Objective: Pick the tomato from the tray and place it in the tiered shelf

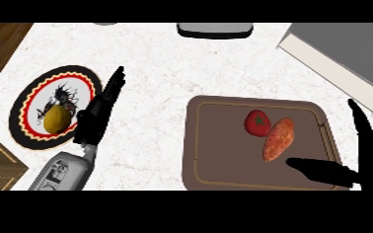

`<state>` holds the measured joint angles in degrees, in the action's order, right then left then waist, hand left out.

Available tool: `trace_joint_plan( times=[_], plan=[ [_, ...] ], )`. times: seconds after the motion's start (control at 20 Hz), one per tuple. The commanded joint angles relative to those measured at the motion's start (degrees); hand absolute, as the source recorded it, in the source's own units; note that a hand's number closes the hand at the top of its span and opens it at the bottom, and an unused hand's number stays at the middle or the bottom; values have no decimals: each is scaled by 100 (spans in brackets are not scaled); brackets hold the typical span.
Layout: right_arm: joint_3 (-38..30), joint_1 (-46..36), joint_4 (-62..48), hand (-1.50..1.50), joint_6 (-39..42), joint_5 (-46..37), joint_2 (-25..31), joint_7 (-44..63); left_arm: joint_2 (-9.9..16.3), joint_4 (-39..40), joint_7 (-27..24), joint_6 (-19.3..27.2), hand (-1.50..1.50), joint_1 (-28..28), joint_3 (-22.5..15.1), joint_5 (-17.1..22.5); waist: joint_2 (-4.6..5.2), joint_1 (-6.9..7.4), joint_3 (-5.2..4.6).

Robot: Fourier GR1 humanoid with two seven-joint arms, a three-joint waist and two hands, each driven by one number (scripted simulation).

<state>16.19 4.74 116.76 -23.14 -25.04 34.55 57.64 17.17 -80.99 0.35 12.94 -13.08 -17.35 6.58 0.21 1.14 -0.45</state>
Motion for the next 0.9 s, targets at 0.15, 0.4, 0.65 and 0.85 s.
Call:
trace_joint_plan(
  times=[0.15, 0.4, 0.65, 0.85],
  plan=[
    [480, -1397, 533, -150, 1435, -438, -58, 2586, 79, -225, 109, -151, 0, 8, 56, 16, -37, 32, 18],
    [667, -1651, 382, -150, 1686, -862, -728, 2750, -170, -255, 104, 137, 0, 276, -72, -210, -48, -63, 26],
    [713, -2203, -172, -150, 1917, -1358, -1376, 2757, -109, 156, -143, -89, 0, 72, 157, -157, -28, -83, 26],
    [756, -2099, -489, -150, 2006, -1834, -1715, 2758, -74, 83, 75, -144, 0, -7, 268, -65, -37, -122, 27]
  ],
)
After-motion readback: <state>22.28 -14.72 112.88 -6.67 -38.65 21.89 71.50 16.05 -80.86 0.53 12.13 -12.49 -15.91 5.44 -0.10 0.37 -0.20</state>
